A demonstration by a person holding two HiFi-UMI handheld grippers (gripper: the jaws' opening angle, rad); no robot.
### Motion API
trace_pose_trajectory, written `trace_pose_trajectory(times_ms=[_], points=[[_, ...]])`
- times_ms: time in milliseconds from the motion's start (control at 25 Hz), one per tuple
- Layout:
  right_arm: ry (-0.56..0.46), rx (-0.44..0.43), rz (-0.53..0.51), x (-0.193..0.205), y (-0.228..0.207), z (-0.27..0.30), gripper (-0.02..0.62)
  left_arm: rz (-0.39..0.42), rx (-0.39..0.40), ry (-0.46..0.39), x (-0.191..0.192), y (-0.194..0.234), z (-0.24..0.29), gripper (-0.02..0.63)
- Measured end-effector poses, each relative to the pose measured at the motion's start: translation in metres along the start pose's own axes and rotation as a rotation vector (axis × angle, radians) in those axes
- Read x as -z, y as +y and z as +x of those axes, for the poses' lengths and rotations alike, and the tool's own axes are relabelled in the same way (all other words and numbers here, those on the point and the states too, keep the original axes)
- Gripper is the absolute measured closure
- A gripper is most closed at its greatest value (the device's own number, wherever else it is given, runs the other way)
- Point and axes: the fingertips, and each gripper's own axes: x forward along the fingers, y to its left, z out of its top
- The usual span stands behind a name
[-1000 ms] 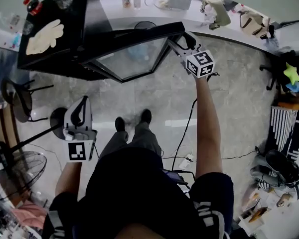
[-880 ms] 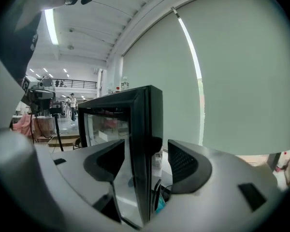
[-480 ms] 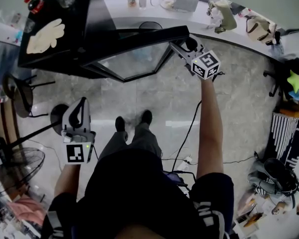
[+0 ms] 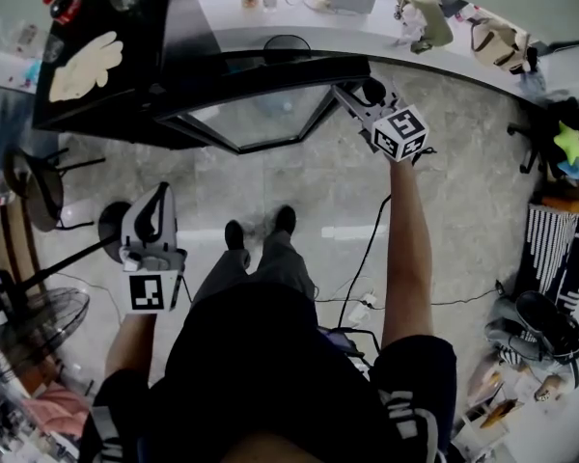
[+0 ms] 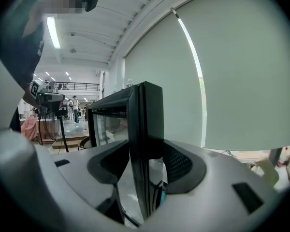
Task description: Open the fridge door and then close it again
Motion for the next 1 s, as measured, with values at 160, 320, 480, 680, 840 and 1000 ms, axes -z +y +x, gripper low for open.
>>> trace_pose_trajectory(times_ms=[160, 320, 480, 680, 840, 1000], points=[[0.004, 0.035, -0.001, 0.004, 0.014, -0.015, 0.367, 0.001, 0.019, -0.014, -0.001, 0.0, -0.006, 0.583], [0.006, 0.076, 0.004, 0.008, 0.029, -0.028, 0.368, 0.006, 0.033, -0.029, -0.003, 0.002, -0.016, 0.583], [0.012, 0.115, 0.013, 0.01, 0.046, -0.041, 0.368, 0.004, 0.037, -0.041, -0.004, 0.004, -0.029, 0.583], [0.023, 0.164, 0.022, 0.016, 0.07, -0.057, 0.371, -0.005, 0.054, -0.061, -0.001, 0.007, -0.045, 0.583], [0.03, 0.209, 0.026, 0.019, 0.094, -0.072, 0.374, -0.005, 0.076, -0.075, -0.001, 0.009, -0.06, 0.583], [0.033, 0.261, 0.031, 0.018, 0.125, -0.091, 0.377, 0.001, 0.102, -0.097, -0.006, 0.008, -0.082, 0.583]])
